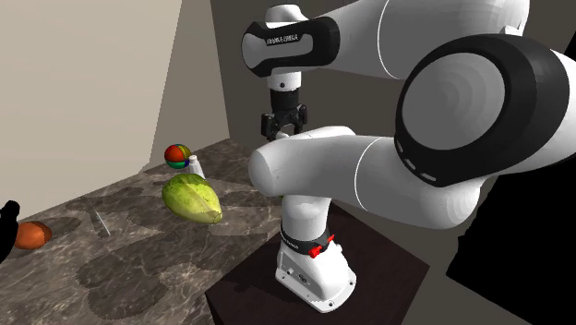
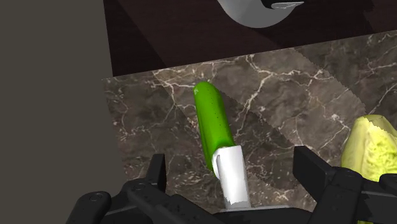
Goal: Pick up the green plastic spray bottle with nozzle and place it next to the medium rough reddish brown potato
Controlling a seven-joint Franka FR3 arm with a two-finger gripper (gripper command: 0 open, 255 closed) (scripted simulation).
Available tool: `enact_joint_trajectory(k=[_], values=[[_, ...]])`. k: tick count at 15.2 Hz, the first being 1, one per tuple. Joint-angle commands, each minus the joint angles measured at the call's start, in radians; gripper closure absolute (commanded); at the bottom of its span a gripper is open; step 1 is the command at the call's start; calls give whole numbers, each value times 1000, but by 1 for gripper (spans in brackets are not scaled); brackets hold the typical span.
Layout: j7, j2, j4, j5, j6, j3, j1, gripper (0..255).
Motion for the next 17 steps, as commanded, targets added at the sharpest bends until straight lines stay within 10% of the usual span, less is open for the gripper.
enact_joint_trajectory(k=[1, 2, 3, 17], values=[[0, 0, 0, 0, 0, 0, 0, 0], [0, 0, 0, 0, 0, 0, 0, 0], [0, 0, 0, 0, 0, 0, 0, 255], [0, 6, 68, 21, -61, 19, 13, 255]])
